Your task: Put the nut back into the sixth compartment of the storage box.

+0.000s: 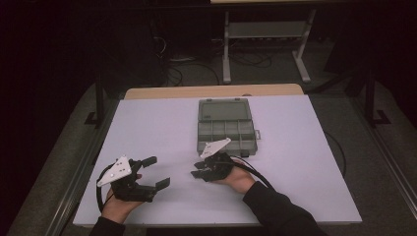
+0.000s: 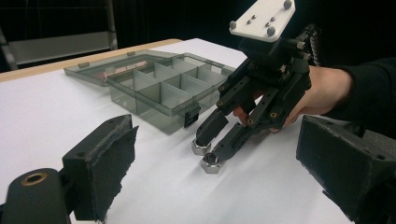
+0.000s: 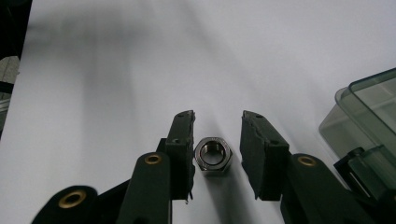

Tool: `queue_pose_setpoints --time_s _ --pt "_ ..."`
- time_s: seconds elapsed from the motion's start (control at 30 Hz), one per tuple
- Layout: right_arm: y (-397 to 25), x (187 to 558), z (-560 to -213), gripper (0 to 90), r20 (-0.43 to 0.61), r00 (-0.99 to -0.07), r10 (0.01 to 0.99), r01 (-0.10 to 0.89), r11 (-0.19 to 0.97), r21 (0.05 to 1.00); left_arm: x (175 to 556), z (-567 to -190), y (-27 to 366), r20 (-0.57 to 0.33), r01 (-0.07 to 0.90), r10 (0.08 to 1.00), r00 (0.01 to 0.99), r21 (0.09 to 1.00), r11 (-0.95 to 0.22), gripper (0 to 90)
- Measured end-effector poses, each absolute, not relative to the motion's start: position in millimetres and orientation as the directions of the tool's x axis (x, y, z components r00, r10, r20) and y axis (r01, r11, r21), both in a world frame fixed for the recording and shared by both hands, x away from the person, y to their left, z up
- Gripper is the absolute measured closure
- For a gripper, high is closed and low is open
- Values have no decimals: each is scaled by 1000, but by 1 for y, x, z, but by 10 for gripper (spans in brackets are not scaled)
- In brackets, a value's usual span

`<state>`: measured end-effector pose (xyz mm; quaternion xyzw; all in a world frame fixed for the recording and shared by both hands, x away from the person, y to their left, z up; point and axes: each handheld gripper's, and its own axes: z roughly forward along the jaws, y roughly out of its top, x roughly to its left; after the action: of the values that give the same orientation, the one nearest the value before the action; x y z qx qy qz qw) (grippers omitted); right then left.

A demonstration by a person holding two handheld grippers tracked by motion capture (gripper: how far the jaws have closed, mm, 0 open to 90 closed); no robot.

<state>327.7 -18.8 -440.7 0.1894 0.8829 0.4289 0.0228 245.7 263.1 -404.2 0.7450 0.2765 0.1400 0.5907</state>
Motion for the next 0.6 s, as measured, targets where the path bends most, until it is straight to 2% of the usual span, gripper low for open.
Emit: queue_pose_setpoints --time_s 0.6 --pt "-11 324 -451 640 91 -940 330 285 609 740 246 -404 263 -121 248 577 807 958 -146 107"
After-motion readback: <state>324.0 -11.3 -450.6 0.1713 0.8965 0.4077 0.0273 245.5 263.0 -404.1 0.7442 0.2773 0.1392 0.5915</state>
